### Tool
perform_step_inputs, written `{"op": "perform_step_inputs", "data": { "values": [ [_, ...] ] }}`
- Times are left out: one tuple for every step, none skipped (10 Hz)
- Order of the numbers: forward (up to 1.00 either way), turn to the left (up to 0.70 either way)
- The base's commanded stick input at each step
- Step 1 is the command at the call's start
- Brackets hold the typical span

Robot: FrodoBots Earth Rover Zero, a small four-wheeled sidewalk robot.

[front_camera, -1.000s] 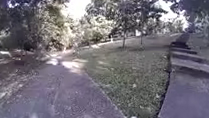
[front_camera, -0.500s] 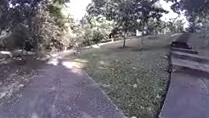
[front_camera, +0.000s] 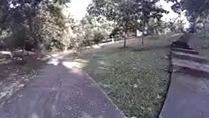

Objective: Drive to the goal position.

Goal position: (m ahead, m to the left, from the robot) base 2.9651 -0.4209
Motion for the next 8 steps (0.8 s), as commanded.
{"op": "perform_step_inputs", "data": {
  "values": [
    [0.0,0.5],
    [0.0,0.5],
    [0.0,0.5],
    [0.0,0.5],
    [0.0,0.5],
    [0.0,0.5],
    [0.0,0.5],
    [0.0,0.5]
  ]
}}
